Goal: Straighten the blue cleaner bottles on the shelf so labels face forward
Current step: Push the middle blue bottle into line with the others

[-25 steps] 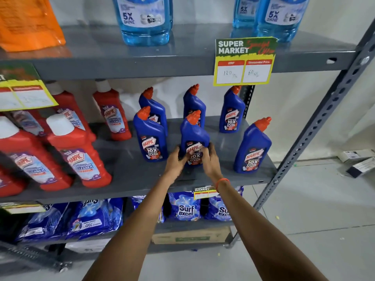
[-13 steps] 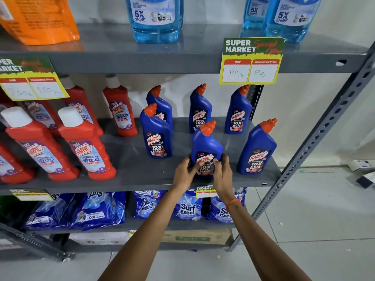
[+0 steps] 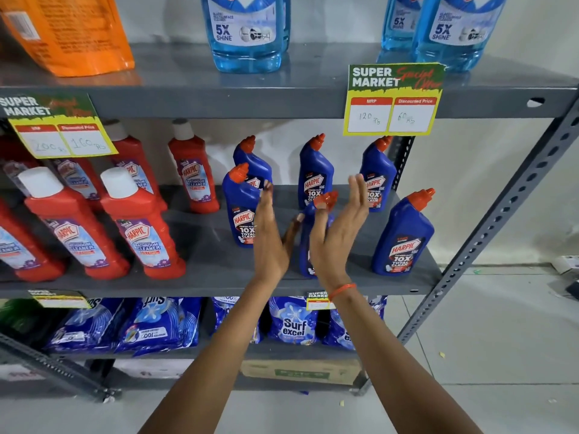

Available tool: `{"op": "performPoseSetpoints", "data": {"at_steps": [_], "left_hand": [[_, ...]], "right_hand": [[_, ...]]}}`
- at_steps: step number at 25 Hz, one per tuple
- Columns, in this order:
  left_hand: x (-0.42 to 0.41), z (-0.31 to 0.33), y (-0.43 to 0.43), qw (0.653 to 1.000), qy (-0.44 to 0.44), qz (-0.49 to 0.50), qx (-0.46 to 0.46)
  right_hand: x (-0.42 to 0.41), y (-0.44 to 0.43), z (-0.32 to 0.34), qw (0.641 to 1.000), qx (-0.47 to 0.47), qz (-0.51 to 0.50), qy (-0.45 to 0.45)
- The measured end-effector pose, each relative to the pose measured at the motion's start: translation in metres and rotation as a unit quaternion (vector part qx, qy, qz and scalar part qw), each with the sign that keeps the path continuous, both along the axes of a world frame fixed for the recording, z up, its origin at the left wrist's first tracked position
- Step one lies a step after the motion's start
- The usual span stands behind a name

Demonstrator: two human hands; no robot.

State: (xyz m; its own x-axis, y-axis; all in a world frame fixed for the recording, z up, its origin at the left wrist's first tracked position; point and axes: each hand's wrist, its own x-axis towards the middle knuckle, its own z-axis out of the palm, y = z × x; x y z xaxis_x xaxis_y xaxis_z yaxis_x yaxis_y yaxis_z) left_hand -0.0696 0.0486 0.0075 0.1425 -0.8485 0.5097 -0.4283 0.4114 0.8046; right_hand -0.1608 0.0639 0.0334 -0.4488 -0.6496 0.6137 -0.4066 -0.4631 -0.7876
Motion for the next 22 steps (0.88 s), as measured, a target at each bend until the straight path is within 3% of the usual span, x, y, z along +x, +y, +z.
{"op": "performPoseSetpoints", "data": {"at_steps": [4, 8, 14, 22], "left_hand": [[0.038, -0.001, -0.031, 0.998, 0.028, 0.055, -0.024], [0.083, -0.028, -0.055, 0.989, 0.026, 0.083, 0.121], [0.107, -0.034, -0.063, 0.954, 0.130, -0.035, 0.268], [0.115, -0.048, -0.027, 0.961, 0.110, -0.026, 0.251]], "right_hand": [[0.042, -0.006, 0.007, 0.991, -0.023, 0.081, 0.101], [0.075, -0.030, -0.019, 0.975, 0.101, 0.167, 0.110], [0.089, -0.067, -0.062, 0.923, 0.307, 0.230, 0.046], [0.078, -0.042, -0.082, 0.928, 0.290, 0.221, 0.074]]}}
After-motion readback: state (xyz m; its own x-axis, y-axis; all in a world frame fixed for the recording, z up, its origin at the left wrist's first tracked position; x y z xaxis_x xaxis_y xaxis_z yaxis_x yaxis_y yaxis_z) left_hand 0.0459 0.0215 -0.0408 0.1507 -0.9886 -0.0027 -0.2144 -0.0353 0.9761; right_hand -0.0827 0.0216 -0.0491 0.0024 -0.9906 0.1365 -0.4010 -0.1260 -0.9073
